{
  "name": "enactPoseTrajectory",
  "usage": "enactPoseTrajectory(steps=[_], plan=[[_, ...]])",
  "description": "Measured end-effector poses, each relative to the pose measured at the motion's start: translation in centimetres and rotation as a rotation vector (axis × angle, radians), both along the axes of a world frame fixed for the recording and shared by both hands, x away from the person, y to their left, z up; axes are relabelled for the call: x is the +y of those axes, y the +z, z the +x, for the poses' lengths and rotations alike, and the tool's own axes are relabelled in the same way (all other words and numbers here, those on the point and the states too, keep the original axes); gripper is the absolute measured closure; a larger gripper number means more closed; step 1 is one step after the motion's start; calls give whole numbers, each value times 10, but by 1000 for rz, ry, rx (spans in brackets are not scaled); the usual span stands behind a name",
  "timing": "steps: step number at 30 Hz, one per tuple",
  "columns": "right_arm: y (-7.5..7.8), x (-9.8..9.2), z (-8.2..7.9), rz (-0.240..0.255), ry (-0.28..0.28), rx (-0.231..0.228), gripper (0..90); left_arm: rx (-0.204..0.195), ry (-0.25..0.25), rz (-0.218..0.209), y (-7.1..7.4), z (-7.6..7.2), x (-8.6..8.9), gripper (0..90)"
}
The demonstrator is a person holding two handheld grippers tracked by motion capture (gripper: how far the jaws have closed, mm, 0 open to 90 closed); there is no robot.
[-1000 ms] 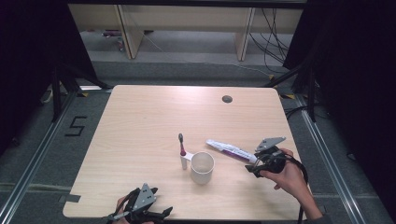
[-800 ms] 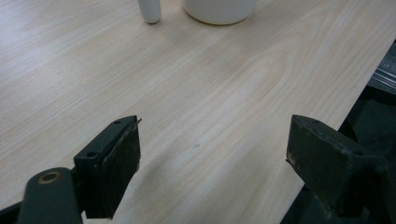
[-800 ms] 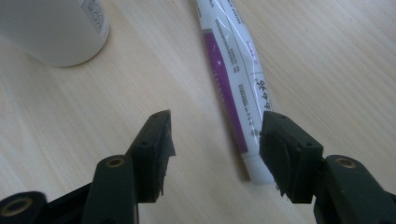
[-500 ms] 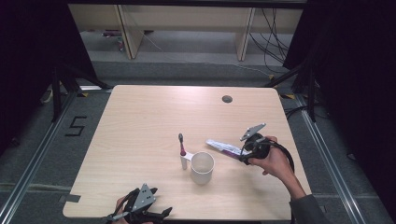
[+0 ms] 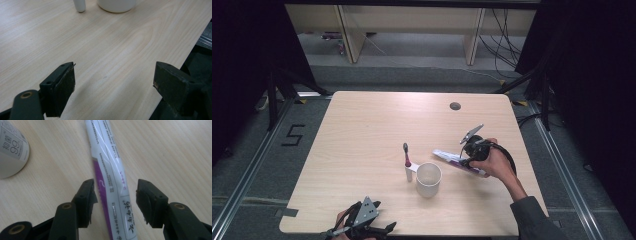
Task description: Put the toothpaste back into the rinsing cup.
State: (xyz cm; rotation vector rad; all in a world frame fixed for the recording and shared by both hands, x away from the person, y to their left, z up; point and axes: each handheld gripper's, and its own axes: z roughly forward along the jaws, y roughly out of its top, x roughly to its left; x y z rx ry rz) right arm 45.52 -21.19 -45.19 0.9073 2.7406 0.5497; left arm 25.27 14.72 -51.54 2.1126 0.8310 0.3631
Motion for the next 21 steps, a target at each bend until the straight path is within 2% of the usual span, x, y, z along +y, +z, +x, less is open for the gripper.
enactPoseTrajectory(steps=[3, 4, 5, 6, 9, 10, 13, 14, 15, 17, 18, 21], plan=[[-5, 5, 7, -12, 2, 25, 495, -3, -1, 9, 0, 1, 1, 174], [-6, 6, 8, -17, 4, 26, 494, 1, -2, 3, 0, 0, 1, 173], [-7, 7, 10, -20, 9, 30, 495, 4, 9, -24, 0, -1, -1, 173], [-7, 7, 10, -20, 9, 30, 495, 4, 9, -24, 0, -1, -1, 173], [-9, 12, 13, -27, 3, 48, 495, 1, -3, 1, 0, 1, 0, 173], [-11, 15, 16, -39, 21, 45, 495, -3, -9, 20, 0, 0, 1, 173], [-12, 19, 19, -51, 20, 55, 497, 1, -6, 6, 1, 1, 1, 174], [-13, 20, 19, -53, 13, 63, 499, -1, -9, 20, 1, 1, 2, 174], [-14, 21, 19, -54, 13, 71, 501, 6, 9, -23, 0, -1, 0, 174], [-15, 22, 21, -60, 30, 69, 502, 5, 8, -20, 0, -1, 0, 174], [-17, 23, 22, -63, 31, 78, 507, 0, -5, 14, 1, 1, 2, 174], [-21, 25, 22, -70, 28, 99, 535, 1, -5, 19, 0, 0, 1, 174]])
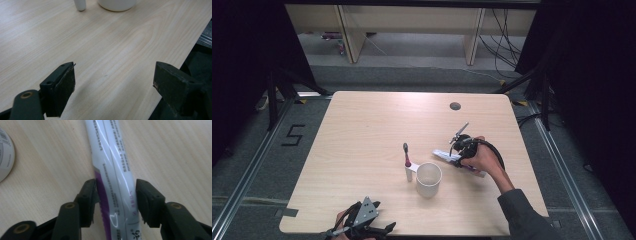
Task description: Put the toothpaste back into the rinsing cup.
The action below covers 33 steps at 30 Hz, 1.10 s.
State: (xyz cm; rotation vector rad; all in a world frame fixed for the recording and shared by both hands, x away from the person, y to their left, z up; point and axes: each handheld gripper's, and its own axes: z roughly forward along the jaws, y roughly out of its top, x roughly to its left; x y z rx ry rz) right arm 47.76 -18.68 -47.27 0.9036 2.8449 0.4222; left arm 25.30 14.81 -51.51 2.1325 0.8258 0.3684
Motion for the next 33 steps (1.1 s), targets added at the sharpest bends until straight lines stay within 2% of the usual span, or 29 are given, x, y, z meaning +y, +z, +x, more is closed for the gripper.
enactPoseTrajectory(steps=[4, 6, 10, 11, 12, 13, 14, 17, 21, 24, 26, 27, 28, 31, 32, 33], plan=[[-1, 2, 0, -14, 12, 4, 544, 4, 3, -7, 0, 0, -1, 175], [0, 3, 1, -44, 35, 14, 583, 4, -4, -7, 0, 0, -1, 175], [1, 3, 1, -51, 74, 29, 620, 5, 0, -5, 0, 0, -1, 175], [2, 4, 0, -51, 88, 43, 678, 5, -3, -8, 0, -1, -1, 175], [2, 4, 0, -51, 88, 43, 678, 5, -3, -8, 0, -1, -1, 175], [5, 4, 0, -37, 109, 70, 763, 5, 1, -10, 0, 0, -1, 176], [4, 5, -1, -48, 121, 60, 763, 5, 1, -10, 0, 0, -1, 175], [5, 5, -2, -61, 131, 64, 765, 3, -3, -3, 0, -1, -1, 176], [6, 7, -2, -85, 134, 81, 766, 4, -1, -4, 0, 0, -1, 176], [6, 8, -1, -114, 167, 96, 766, 4, -4, -3, 0, 0, -1, 178], [6, 11, -3, -144, 168, 111, 766, 7, -5, -6, 0, 0, -1, 178], [7, 11, -4, -169, 173, 140, 766, 8, -7, 5, 0, 0, -1, 178], [6, 10, -4, -179, 186, 140, 765, 10, -12, 3, 0, -1, -1, 178], [6, 11, -5, -185, 189, 150, 764, 5, -2, 2, 0, 0, -1, 178], [6, 12, -7, -185, 171, 170, 761, 13, -11, 2, 0, -1, -1, 178], [3, 12, -6, -199, 181, 179, 759, 12, -10, 10, 0, -1, -1, 179]])
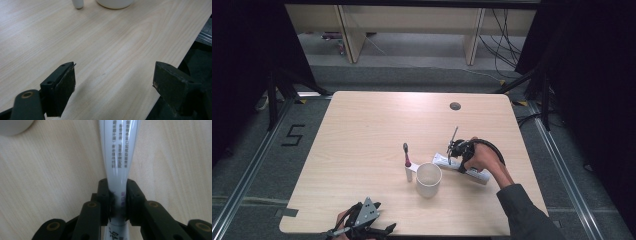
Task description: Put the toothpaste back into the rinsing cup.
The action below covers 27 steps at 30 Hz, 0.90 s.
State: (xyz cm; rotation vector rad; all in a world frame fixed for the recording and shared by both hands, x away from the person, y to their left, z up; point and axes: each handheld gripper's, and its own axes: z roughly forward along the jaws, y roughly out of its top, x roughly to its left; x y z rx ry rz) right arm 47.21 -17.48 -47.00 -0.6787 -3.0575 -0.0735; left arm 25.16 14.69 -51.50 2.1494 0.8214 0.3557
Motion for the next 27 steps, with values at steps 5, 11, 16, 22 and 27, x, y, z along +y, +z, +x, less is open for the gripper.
enactPoseTrajectory(steps=[5, 11, 16, 22, 27], plan=[[-3, 1, 2, -38, 22, -4, 762, -3, 4, -10, -1, 0, 0, 179], [-3, 7, 4, -86, 50, 8, 765, 2, -3, -8, 0, 0, 0, 180], [-4, 8, 5, -94, 56, 18, 767, -1, -2, -4, 0, 0, 0, 180], [-3, 9, 5, -99, 64, 9, 771, -5, 2, -4, 0, 0, 1, 181], [-2, 7, 3, -100, 71, -8, 774, -6, 2, -9, 0, 1, 1, 186]])
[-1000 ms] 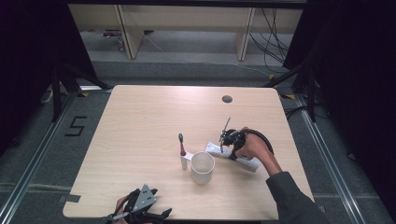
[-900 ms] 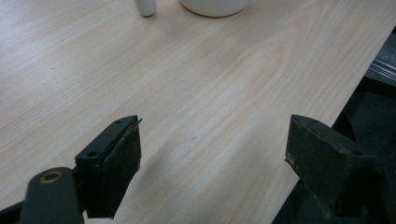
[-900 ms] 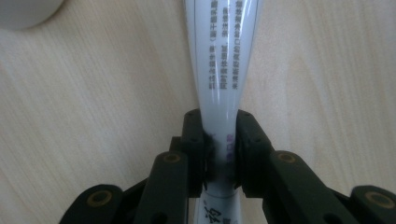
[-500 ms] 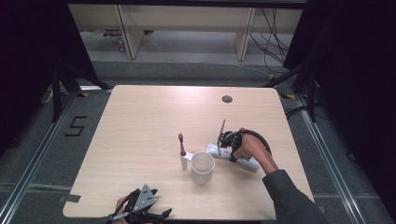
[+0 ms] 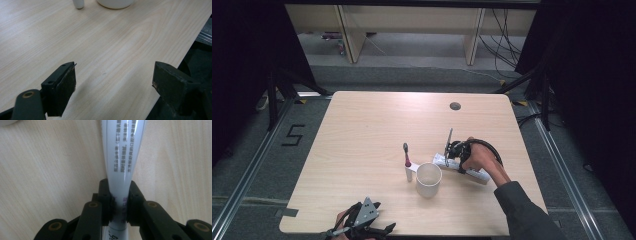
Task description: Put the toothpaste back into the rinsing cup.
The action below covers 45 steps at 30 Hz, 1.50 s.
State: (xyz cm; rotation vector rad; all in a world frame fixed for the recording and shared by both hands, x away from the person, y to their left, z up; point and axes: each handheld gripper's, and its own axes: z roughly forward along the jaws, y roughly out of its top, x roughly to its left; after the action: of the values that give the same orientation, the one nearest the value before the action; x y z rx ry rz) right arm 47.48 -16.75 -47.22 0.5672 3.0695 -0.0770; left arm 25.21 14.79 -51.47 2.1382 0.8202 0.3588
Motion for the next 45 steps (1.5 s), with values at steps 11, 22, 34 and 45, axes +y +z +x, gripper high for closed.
enactPoseTrajectory(steps=[11, 22, 34, 45], plan=[[23, -16, -5, 117, -37, -65, 776, 1, 11, -3, 1, 1, 1, 187], [47, -33, -6, 277, -84, -142, 777, 3, 12, -9, 0, 1, 2, 188], [69, -53, -10, 498, -138, -280, 777, -4, 26, -24, 1, 1, 2, 188], [66, -59, -15, 591, -183, -296, 776, -4, 29, -18, 2, 2, 4, 188]])
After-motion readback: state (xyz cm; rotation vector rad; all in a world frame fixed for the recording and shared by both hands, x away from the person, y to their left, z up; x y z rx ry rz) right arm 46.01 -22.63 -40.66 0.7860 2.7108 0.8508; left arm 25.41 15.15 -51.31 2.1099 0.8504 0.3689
